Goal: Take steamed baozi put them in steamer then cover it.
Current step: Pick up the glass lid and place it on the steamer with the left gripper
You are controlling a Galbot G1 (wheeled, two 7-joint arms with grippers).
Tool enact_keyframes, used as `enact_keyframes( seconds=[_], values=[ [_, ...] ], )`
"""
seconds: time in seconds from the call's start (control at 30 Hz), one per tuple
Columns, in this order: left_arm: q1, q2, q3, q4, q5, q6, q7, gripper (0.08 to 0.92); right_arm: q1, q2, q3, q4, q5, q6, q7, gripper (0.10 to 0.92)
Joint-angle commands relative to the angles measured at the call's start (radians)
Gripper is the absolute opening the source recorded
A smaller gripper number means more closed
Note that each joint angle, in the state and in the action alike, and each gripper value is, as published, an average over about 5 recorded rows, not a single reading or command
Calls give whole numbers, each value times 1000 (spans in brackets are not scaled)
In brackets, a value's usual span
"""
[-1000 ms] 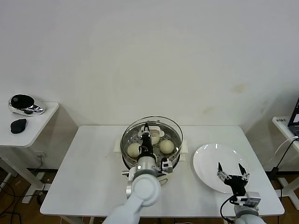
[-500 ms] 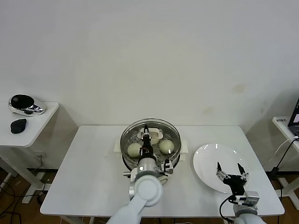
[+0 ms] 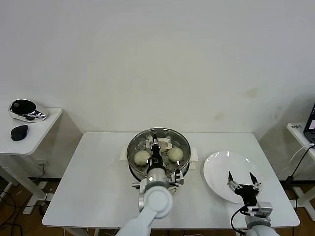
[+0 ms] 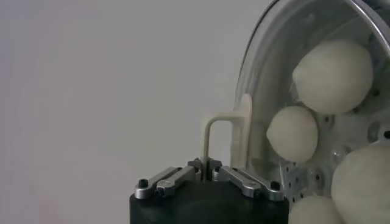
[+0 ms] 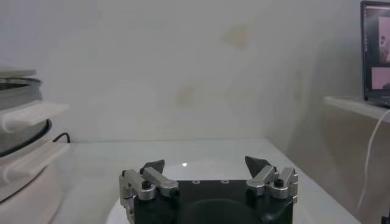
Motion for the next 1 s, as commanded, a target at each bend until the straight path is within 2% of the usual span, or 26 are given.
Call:
enact_keyframes(
  seconds=[0.03, 0.47, 1.0],
  values=[
    [1, -4, 1, 15, 0, 43, -8, 130, 1, 0, 1, 0, 0, 1, 0, 823],
    [3, -9, -2, 37, -38, 42, -66, 130, -4, -3, 6, -8, -1, 7, 0, 823],
    [15, -1, -3, 46, -37, 38, -80, 130, -6, -2, 4, -8, -2, 10, -1, 823]
  ],
)
